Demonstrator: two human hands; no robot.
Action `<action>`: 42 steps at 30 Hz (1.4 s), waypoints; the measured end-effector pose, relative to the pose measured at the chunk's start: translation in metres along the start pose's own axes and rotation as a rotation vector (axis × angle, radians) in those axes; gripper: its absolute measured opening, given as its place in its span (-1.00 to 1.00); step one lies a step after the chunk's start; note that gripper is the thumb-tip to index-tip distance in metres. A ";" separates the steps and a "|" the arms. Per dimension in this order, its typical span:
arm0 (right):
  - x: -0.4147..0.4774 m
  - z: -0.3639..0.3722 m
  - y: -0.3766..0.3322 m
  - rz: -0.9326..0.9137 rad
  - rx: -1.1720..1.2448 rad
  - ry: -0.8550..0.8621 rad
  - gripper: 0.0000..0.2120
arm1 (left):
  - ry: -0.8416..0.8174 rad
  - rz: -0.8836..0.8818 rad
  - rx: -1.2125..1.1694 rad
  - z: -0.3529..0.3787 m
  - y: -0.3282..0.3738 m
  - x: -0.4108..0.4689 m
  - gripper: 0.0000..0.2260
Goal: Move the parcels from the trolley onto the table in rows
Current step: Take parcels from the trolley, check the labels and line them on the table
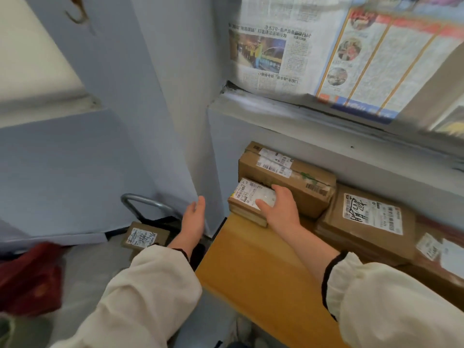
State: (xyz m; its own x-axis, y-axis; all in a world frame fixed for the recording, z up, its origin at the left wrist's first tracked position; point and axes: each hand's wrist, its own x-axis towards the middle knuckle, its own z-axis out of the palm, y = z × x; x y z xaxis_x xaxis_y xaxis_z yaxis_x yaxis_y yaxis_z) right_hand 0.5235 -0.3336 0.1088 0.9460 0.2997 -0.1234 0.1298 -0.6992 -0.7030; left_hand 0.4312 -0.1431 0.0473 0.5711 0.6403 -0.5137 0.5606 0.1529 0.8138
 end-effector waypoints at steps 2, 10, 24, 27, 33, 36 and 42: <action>-0.010 0.007 -0.019 -0.167 -0.066 -0.077 -0.38 | 0.046 0.018 -0.021 -0.032 -0.010 -0.016 -0.46; -0.066 0.097 -0.115 -0.719 -0.287 -0.422 -0.31 | 0.405 0.073 0.042 -0.187 -0.055 -0.093 -0.48; -0.166 0.298 -0.212 -0.744 -0.423 -0.766 -0.33 | 0.676 -0.287 -0.062 -0.406 -0.234 -0.158 -0.43; -0.161 0.336 -0.209 -0.664 -0.471 -0.766 -0.35 | 0.620 -0.303 0.036 -0.431 -0.259 -0.133 -0.40; -0.125 0.397 -0.178 -0.549 -0.565 -0.787 -0.39 | 0.440 -0.363 0.231 -0.432 -0.299 -0.051 -0.41; -0.095 0.429 -0.156 -0.508 -0.590 -0.797 -0.39 | 0.365 -0.348 0.325 -0.420 -0.314 0.004 -0.40; -0.017 0.488 -0.091 -0.477 -0.672 -0.770 -0.44 | 0.256 -0.268 0.469 -0.378 -0.332 0.121 -0.39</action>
State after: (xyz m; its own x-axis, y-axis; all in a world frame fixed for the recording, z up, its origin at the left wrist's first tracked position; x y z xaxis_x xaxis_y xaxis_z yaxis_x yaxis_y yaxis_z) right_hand 0.3507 0.0422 -0.1667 0.3523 0.7877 -0.5055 0.7826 -0.5441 -0.3025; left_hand 0.0874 0.1684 -0.1821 0.2433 0.7951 -0.5556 0.9033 0.0229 0.4284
